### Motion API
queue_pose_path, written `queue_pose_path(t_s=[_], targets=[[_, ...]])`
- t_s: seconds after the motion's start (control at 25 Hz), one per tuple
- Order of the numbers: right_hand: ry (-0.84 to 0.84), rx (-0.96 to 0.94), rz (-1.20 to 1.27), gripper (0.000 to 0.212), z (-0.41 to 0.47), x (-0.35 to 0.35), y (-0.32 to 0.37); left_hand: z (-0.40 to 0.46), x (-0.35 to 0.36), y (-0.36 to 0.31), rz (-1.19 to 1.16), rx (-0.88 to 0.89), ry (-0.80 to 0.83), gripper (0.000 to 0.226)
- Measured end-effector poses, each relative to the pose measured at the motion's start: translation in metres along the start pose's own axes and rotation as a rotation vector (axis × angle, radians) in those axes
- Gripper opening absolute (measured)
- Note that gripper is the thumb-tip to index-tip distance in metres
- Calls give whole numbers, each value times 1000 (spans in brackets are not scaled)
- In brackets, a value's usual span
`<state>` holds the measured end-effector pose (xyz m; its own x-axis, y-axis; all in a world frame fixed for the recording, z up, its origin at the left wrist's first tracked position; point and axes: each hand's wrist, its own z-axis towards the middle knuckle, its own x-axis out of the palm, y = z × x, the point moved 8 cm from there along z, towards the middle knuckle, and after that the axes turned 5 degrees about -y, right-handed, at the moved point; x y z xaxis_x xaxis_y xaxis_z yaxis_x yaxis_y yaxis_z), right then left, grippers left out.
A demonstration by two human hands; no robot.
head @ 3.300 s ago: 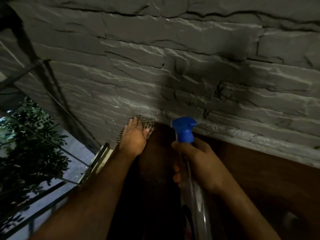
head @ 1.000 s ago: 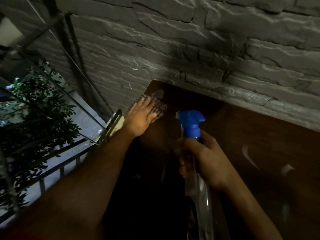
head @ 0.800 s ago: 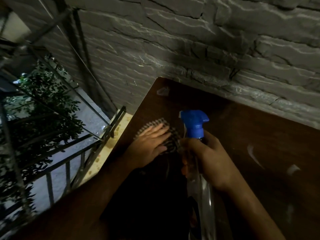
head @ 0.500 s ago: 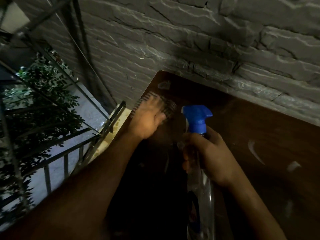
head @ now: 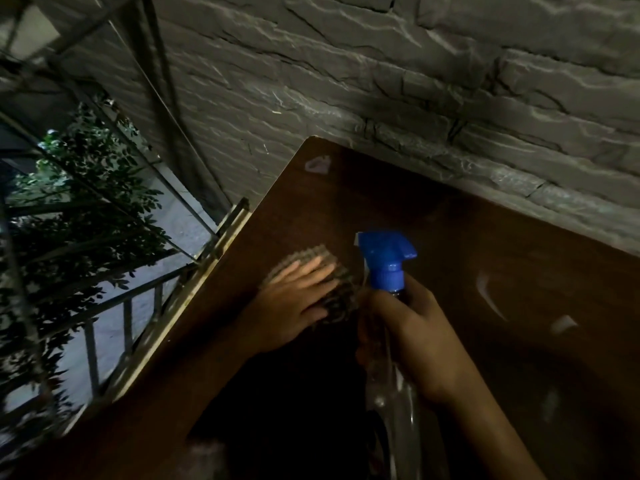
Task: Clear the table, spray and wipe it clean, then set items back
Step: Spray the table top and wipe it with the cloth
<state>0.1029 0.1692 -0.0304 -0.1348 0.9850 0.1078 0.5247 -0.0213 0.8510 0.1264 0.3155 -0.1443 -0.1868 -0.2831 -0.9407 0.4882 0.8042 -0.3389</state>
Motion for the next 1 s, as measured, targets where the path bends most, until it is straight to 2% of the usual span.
queue_pose_path(t_s=[0.04,0.16,0.24,0.28,0.4,0.44,0.48,0.56,0.64,0.72,0.8,0.84,0.92,1.0], targets=[[-4,8,-6,11,-4,-3,-2,-14,-2,14,-5,-12,-3,61],[-15,15,-21,15,-9,-4,-6,18,-31,92,11,-319,-95,78],[-19,6,-24,15,-13,-2,-7,48,-40,95,39,-444,-111,73],[-9,4,-28,15,-15,0,-7,47,-32,77,41,-432,-98,68],[40,30,-52,15,-25,6,-11,-23,-6,5,2,-131,-74,61],[38,41,-62,14,-28,5,-12,-47,-8,13,-12,-120,-86,64],[40,52,-74,13,-32,4,-13,-54,-14,31,-26,-176,-91,70],[63,49,-98,17,-38,7,-12,-33,-33,85,-12,-394,-130,78],[60,31,-118,20,-42,6,-12,2,-42,98,53,-560,-121,65],[72,26,-127,14,-47,8,-13,3,-26,50,71,-474,-103,58],[110,54,-104,10,-53,12,-16,-47,-4,-8,4,-236,-67,63],[118,76,-87,13,-56,11,-18,-75,-4,-6,-33,-226,-82,67],[132,100,-73,17,-63,10,-21,-89,-17,35,-87,-366,-130,76],[154,96,-85,19,-68,12,-22,-62,-35,78,-28,-558,-183,70]])
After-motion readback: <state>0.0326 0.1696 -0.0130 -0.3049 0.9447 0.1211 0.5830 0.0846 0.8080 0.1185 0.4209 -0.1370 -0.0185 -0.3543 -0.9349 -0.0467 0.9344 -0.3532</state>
